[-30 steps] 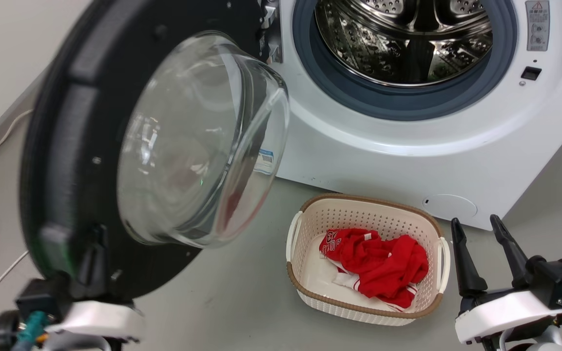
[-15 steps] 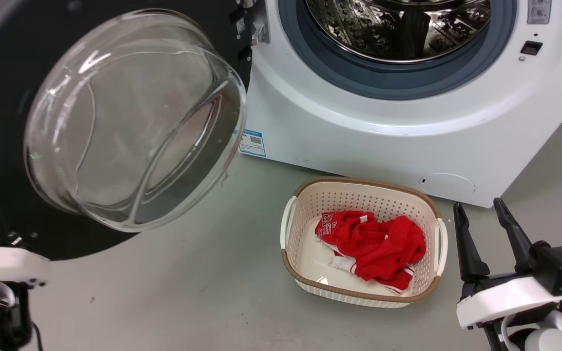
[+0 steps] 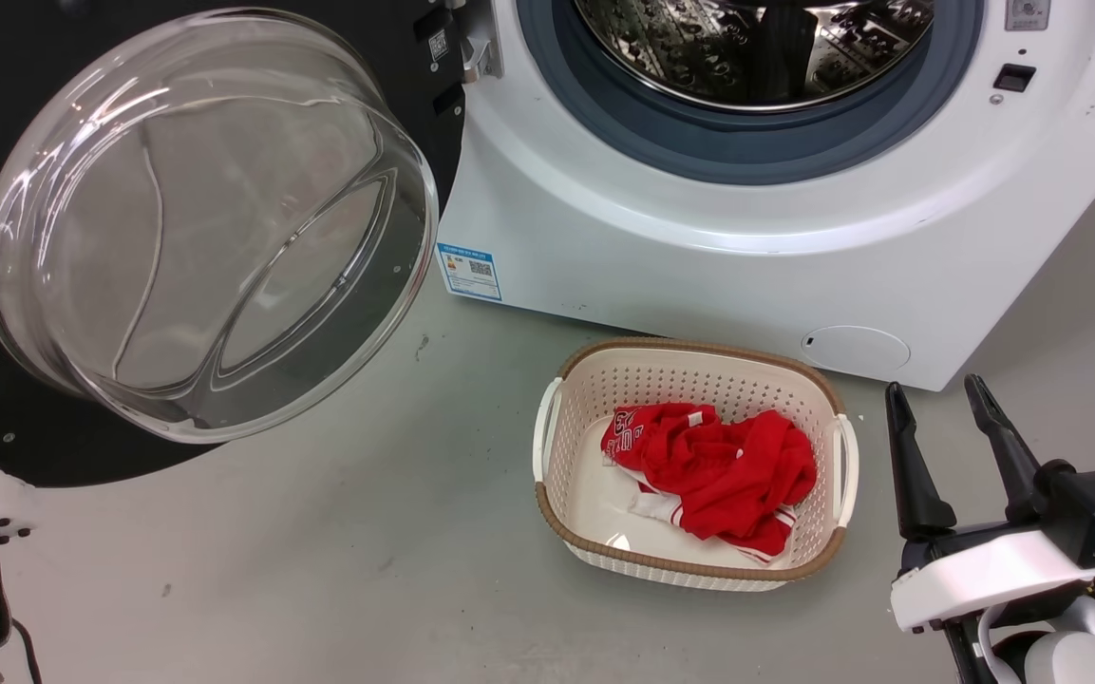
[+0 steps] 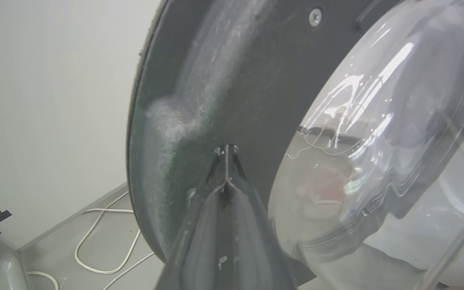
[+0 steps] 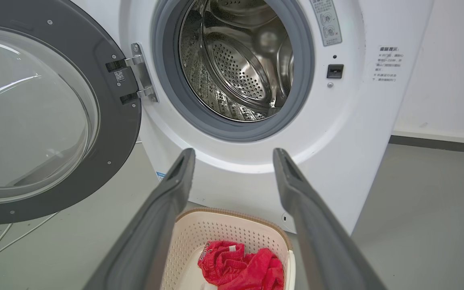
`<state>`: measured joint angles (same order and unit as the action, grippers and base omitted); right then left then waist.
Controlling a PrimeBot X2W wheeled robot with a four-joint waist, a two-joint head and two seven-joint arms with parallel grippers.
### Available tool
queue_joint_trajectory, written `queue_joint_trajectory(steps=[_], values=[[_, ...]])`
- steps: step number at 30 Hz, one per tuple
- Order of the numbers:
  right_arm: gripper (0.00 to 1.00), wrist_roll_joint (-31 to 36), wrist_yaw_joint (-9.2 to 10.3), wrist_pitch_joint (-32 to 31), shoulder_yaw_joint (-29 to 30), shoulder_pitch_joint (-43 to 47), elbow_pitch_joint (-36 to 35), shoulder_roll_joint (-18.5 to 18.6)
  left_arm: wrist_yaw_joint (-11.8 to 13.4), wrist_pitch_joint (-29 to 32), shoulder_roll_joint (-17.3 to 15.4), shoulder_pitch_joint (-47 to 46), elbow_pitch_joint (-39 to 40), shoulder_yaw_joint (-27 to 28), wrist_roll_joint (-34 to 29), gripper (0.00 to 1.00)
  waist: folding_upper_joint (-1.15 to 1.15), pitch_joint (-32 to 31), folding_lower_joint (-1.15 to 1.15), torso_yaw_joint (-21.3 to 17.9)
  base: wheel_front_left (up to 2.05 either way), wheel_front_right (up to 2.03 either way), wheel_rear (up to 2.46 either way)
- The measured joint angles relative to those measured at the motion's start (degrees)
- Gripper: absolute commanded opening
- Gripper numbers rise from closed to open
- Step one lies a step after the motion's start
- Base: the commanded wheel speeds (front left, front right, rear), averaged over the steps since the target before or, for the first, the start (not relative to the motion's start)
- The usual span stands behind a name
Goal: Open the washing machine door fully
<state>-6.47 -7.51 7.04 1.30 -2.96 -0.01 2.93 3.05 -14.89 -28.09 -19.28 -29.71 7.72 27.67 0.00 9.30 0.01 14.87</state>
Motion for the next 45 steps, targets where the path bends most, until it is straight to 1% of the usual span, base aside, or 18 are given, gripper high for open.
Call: queue_joint_trajectory(steps=[3,7,13,14,15,20,21,22,23,24,25,26,31,37,40,45], values=[[1.00,-0.27,0.00,0.03,0.05,0.01,0.16,0.00,0.11,0.00,0.42,0.33,0.32,0.69,-0.58,0.00,0.00,-0.54,0.00,-0.25,0.00,0.00,0.00],[1.00,-0.64,0.01,0.25,-0.33,0.09,0.68,0.00,1.54,-0.08,2.32,4.35,5.83,2.96,-2.86,0.00,0.00,-1.83,0.00,-0.73,0.00,0.00,0.00],[1.00,-0.68,0.01,0.48,-0.97,0.72,1.08,0.00,2.52,-0.09,8.31,13.25,15.91,3.37,-6.44,0.00,0.00,-3.82,0.00,-1.68,0.00,0.00,0.00],[1.00,-0.68,0.01,0.48,-0.97,0.72,1.08,0.00,2.52,-0.09,8.31,13.25,15.91,3.37,-6.44,0.00,0.00,-3.82,0.00,-1.68,0.00,0.00,0.00],[1.00,-0.83,0.00,0.46,-1.25,0.80,1.14,0.00,2.49,-0.09,10.40,15.73,18.87,2.63,-7.46,0.00,0.00,-4.42,0.00,-2.05,0.00,0.00,0.00],[1.00,-0.94,0.01,0.10,-1.74,1.43,1.12,-0.01,2.27,-0.10,15.29,20.15,25.44,-1.09,-10.88,0.00,0.00,-5.80,0.00,-3.32,0.00,0.00,0.00],[1.00,-0.91,0.00,0.00,-1.75,1.80,1.09,0.00,2.22,-0.10,16.05,20.58,26.36,-1.92,-11.54,0.08,0.00,-6.07,0.00,-3.62,0.00,0.00,0.00],[1.00,-0.70,0.01,-0.02,-1.76,2.06,1.11,-0.01,2.10,-0.11,16.85,21.01,27.09,-2.76,-12.12,0.29,0.00,-6.34,0.00,-3.96,0.00,0.00,0.00],[1.00,-0.63,0.00,-0.09,-1.80,2.12,1.04,-0.01,1.98,-0.13,17.51,21.47,27.66,-3.58,-12.66,0.45,0.00,-6.58,0.00,-4.31,0.00,0.00,0.00],[1.00,-0.60,0.00,-0.10,-1.79,2.13,0.97,-0.01,1.66,-0.15,18.23,21.72,28.00,-4.32,-12.99,0.64,0.00,-6.80,0.00,-4.68,0.00,0.00,0.00],[1.00,-0.60,0.01,-0.15,-1.77,2.14,0.83,-0.01,1.26,-0.15,18.67,21.96,28.39,-5.14,-13.18,0.98,0.00,-7.04,0.00,-5.07,0.00,0.00,0.00],[1.00,-0.59,0.00,-0.33,-1.82,2.22,0.77,-0.01,1.02,-0.16,18.93,22.12,28.77,-5.60,-13.58,1.00,0.00,-7.24,0.00,-5.47,0.00,0.00,0.00],[1.00,-0.80,0.01,-0.55,-1.87,2.47,0.32,-0.01,-0.48,-0.16,19.82,22.14,29.48,-8.28,-14.99,1.00,0.00,-8.03,-0.01,-7.78,0.00,0.00,0.00],[1.00,0.10,0.00,-1.02,-1.59,2.41,-0.59,-0.01,-2.02,-0.16,19.82,18.68,28.99,-10.69,-16.82,1.00,0.00,-7.86,0.00,-10.65,0.00,0.00,0.00],[1.00,0.82,0.01,-1.05,-1.15,2.40,-1.20,-0.01,-2.53,-0.16,19.89,16.85,28.61,-11.32,-17.52,1.00,0.00,-7.63,0.00,-12.08,0.00,0.00,0.00],[1.00,1.52,0.00,-1.20,-0.89,2.41,-1.72,-0.01,-2.52,-0.16,20.11,15.40,28.15,-11.46,-18.63,1.00,0.00,-7.42,0.00,-13.72,0.00,0.00,0.00]])
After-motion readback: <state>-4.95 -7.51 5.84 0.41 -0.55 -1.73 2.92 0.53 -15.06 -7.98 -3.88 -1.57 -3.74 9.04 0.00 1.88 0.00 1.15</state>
